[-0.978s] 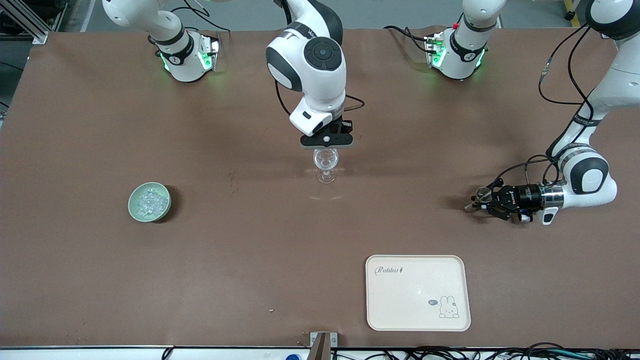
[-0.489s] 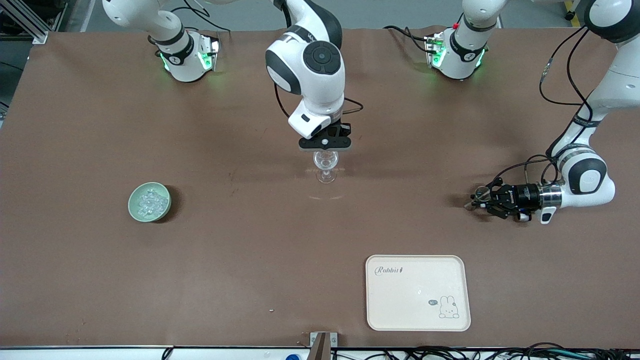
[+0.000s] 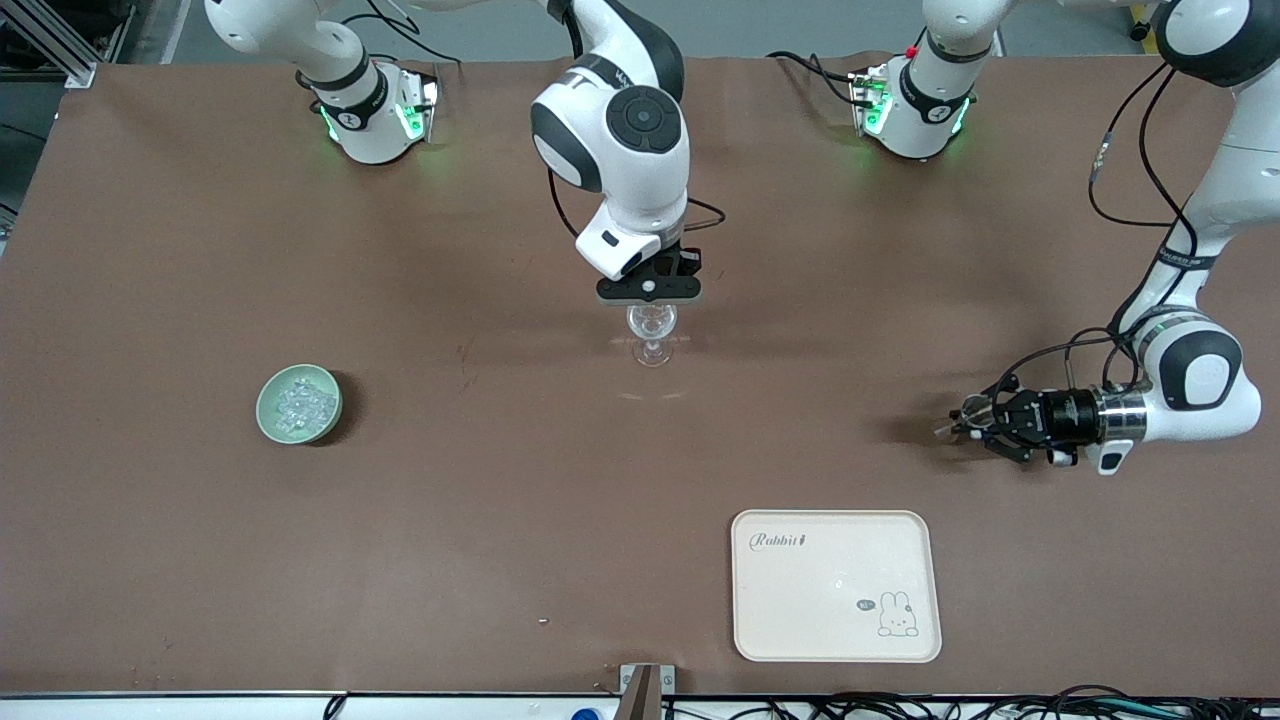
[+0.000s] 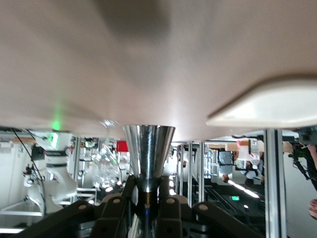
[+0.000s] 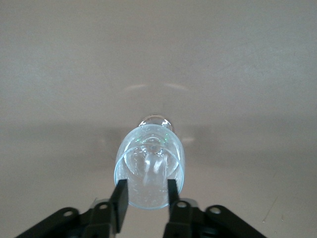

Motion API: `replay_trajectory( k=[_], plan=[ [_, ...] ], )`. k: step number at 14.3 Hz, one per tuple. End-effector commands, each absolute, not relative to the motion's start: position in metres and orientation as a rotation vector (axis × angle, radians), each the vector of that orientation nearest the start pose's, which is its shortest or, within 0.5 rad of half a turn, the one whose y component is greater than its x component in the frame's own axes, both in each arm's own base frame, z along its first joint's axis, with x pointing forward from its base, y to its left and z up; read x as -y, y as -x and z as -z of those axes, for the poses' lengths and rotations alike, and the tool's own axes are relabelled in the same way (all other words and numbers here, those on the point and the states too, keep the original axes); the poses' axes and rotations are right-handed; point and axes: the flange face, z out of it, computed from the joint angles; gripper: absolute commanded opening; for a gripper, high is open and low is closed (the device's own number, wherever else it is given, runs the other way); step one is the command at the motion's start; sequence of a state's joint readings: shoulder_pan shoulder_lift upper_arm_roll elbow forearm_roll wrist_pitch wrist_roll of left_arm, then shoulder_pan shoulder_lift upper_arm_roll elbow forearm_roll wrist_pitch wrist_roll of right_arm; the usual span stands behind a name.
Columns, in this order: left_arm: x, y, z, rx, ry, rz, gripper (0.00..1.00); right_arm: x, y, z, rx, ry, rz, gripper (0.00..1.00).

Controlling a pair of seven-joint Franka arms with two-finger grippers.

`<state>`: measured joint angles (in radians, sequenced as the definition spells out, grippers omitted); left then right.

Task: Pour wine and add ice with both arms
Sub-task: 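Raise the right gripper away while the left gripper carries the jigger to the tray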

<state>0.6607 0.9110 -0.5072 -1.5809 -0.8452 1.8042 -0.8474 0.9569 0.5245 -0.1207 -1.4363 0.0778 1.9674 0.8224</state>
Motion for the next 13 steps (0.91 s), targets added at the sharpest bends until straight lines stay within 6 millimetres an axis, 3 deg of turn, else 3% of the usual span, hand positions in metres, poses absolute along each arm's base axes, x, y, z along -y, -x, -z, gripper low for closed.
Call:
replay_trajectory(
  k=[1,4,7,8,10,13],
  plan=[
    [-0.048,-0.675,-0.189,-1.398,-1.383,1.106,0.01,-0.534,-0.457,-0.392,-0.007,3.123,-0.005,0.94],
    [-0.04,-0.702,-0.205,-1.383,-1.374,1.076,0.01,-0.533,-0.459,-0.393,-0.011,3.121,-0.001,0.97],
    [-0.039,-0.719,-0.198,-1.41,-1.297,1.01,0.01,-0.53,-0.463,-0.394,-0.022,3.121,0.003,0.99],
    [-0.031,-0.726,-0.199,-1.416,-1.269,0.99,0.01,-0.525,-0.468,-0.396,-0.038,3.119,0.007,0.99],
    [-0.026,-0.735,-0.193,-1.466,-1.22,0.925,0.01,-0.506,-0.486,-0.413,-0.087,3.107,0.028,1.0],
    [-0.021,-0.75,-0.177,-1.457,-1.19,0.896,0.01,-0.458,-0.52,-0.457,-0.189,3.076,0.106,1.0]
  ],
)
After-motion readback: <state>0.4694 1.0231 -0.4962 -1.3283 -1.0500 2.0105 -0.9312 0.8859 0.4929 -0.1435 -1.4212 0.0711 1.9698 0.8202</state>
